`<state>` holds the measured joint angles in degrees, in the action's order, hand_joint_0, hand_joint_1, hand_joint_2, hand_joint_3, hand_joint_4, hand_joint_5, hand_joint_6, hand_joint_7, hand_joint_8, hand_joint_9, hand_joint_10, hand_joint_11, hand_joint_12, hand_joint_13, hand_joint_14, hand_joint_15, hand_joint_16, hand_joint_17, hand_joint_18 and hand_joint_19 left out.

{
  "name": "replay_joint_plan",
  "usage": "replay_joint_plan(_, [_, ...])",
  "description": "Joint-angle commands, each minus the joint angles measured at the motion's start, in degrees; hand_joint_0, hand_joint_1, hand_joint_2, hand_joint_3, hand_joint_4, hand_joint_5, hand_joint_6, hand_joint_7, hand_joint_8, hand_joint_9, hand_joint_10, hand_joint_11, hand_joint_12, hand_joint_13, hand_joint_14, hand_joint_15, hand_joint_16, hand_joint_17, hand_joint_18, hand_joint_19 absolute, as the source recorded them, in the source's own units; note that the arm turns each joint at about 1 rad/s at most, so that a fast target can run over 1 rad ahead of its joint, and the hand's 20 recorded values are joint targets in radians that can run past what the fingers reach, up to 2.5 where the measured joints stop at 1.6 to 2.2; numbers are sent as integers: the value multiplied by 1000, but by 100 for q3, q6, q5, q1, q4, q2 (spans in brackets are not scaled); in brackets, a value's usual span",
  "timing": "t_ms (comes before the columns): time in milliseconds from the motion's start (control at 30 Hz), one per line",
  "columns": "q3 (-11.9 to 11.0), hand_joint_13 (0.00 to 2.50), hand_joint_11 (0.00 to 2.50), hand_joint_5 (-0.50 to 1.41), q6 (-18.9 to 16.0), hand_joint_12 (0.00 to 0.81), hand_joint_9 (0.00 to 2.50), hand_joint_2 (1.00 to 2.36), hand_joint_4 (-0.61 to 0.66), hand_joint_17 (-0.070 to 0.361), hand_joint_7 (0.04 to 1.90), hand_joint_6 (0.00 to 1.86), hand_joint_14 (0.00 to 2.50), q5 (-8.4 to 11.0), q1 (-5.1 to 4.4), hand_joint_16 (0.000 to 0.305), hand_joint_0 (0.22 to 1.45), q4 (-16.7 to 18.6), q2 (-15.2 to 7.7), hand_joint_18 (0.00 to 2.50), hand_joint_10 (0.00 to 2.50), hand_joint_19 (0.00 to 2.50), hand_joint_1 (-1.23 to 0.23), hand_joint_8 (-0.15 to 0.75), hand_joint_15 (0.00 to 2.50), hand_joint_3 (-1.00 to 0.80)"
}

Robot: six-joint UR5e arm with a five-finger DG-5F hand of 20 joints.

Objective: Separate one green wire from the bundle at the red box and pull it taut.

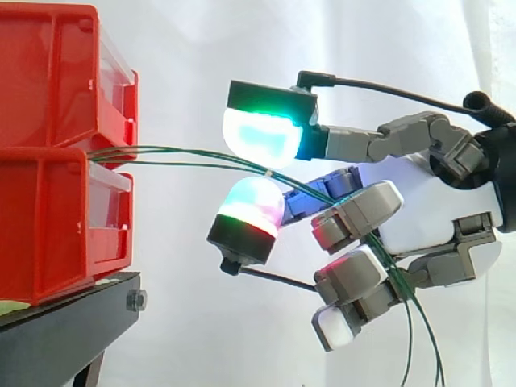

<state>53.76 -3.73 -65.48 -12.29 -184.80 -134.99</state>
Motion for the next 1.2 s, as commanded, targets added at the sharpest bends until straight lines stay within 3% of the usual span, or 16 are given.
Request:
replay_joint_plan(0, [3,1347,1575,-139,12,382,1547,1000,113,126,1044,906,26,0,-10,56,505,5,-1,902,7,705,-458,268,986,-500])
replay_joint_plan(167, [3,1358,1569,-137,4,378,1567,1000,112,125,1028,905,28,0,-10,55,507,14,7,902,6,705,-577,267,982,-500])
replay_joint_plan(533, [3,1411,1585,-130,4,389,1652,1000,116,130,1039,899,27,0,-37,58,476,14,-1,945,8,698,-503,292,995,-500])
replay_joint_plan(667, [3,1456,1727,-139,-5,420,1732,1000,134,142,1011,900,26,0,-46,63,428,-4,-1,992,0,678,-497,296,1012,-500])
replay_joint_plan(700, [3,1457,1697,-146,-5,420,1707,1000,137,143,997,900,25,0,-46,64,426,-4,7,995,89,671,-496,291,1014,-500])
replay_joint_plan(733, [3,1463,1438,-167,-5,430,1581,1000,162,152,903,896,24,0,-46,67,402,-4,-1,1015,489,656,-497,303,1023,-500])
replay_joint_plan(800, [3,1444,1342,-184,-5,448,1494,1000,214,156,822,859,22,0,-46,70,389,-12,7,1000,599,660,-521,312,1032,-500])
replay_joint_plan(833, [3,1438,1318,-186,-14,445,1476,1000,218,157,803,846,22,0,-46,70,388,-12,-1,999,599,661,-527,317,1028,-500])
replay_joint_plan(900, [3,1387,1398,-184,-23,431,1385,1000,236,153,797,768,22,0,-46,68,402,-12,7,946,205,665,-581,311,1017,-500])
replay_joint_plan(967, [3,1318,1451,-174,-23,410,1351,1000,228,144,907,685,24,0,-46,64,438,-4,7,897,0,669,-621,296,1006,-500])
replay_joint_plan(1100, [3,1254,1392,-165,-32,369,1281,1000,180,126,1013,642,27,-26,-46,56,534,-12,7,813,10,700,-676,250,986,-500])
replay_joint_plan(1167, [3,1243,1386,-171,-32,363,1280,1001,168,123,941,703,28,-79,-46,55,560,-48,16,802,13,710,-692,246,987,-493])
